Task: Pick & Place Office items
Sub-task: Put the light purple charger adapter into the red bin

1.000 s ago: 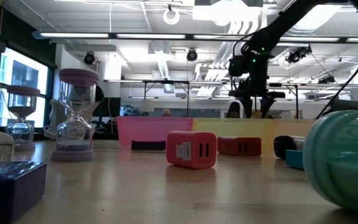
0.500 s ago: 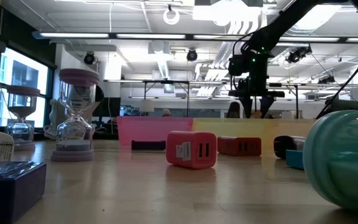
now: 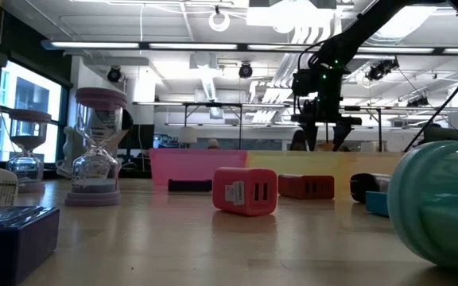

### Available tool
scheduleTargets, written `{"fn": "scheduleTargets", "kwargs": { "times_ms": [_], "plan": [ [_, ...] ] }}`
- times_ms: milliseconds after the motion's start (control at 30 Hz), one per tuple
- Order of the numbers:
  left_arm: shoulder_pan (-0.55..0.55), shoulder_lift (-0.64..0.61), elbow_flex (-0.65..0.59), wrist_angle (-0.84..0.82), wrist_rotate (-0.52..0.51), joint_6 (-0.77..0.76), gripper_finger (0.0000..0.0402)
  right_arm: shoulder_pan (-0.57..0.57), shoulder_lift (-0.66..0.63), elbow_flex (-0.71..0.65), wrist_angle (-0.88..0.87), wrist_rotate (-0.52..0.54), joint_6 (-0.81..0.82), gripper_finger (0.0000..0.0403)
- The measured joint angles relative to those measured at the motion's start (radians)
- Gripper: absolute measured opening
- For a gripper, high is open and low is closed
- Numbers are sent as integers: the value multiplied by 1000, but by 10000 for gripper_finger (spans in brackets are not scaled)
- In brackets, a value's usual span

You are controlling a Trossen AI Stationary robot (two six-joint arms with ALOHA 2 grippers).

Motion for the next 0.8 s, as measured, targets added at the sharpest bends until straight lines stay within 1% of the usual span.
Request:
{"fn": "scheduleTargets", "kwargs": {
  "times_ms": [167, 300, 433, 567, 733, 800],
  "plan": [
    [0, 0, 0, 0, 1, -2, 163, -7, -23, 0, -2, 2, 11, 362],
    [0, 0, 0, 0, 1, -2, 163, -9, -83, 0, -2, 42, 12, 366],
    [0, 0, 0, 0, 3, -9, 163, -9, -179, 0, -2, 50, 11, 366],
    [0, 0, 0, 1, 6, -9, 163, 8, -286, 0, -2, 23, 11, 366],
    [-1, 0, 0, 6, 6, -7, 163, 46, -427, 1, -2, -59, 12, 366],
    [-1, 0, 0, 7, 6, -5, 163, 70, -478, 1, -3, -72, 17, 366]
  ]
}}
